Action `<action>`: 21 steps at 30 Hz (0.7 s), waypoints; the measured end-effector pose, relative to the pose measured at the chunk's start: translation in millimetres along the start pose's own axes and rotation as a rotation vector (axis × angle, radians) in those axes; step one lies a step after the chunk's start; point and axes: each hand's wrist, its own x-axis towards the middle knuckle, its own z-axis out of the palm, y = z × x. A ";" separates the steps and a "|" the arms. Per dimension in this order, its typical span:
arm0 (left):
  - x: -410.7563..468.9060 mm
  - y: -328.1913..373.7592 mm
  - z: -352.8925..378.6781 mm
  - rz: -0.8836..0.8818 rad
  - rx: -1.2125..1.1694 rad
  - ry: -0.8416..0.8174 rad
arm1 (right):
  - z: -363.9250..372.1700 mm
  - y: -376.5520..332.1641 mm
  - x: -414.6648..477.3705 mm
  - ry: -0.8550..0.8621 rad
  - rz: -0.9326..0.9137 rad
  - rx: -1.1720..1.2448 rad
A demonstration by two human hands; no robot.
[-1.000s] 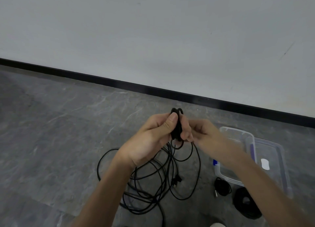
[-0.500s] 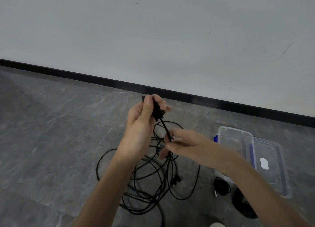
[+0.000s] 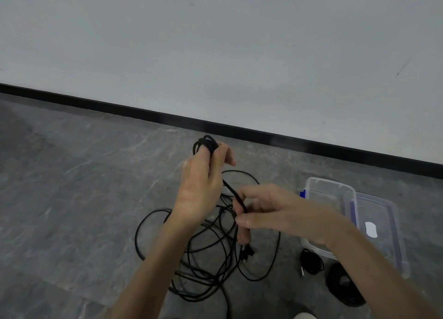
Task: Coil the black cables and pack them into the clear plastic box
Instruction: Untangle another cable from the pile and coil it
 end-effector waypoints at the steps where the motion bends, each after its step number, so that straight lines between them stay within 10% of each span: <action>1: -0.5 -0.1 0.7 -0.006 0.074 -0.040 | -0.5 -0.9 -0.6 0.012 -0.018 -0.005; 21: -9.6 12.7 2.1 -0.027 -0.027 -0.777 | -18.8 2.7 -4.0 0.779 -0.229 -0.022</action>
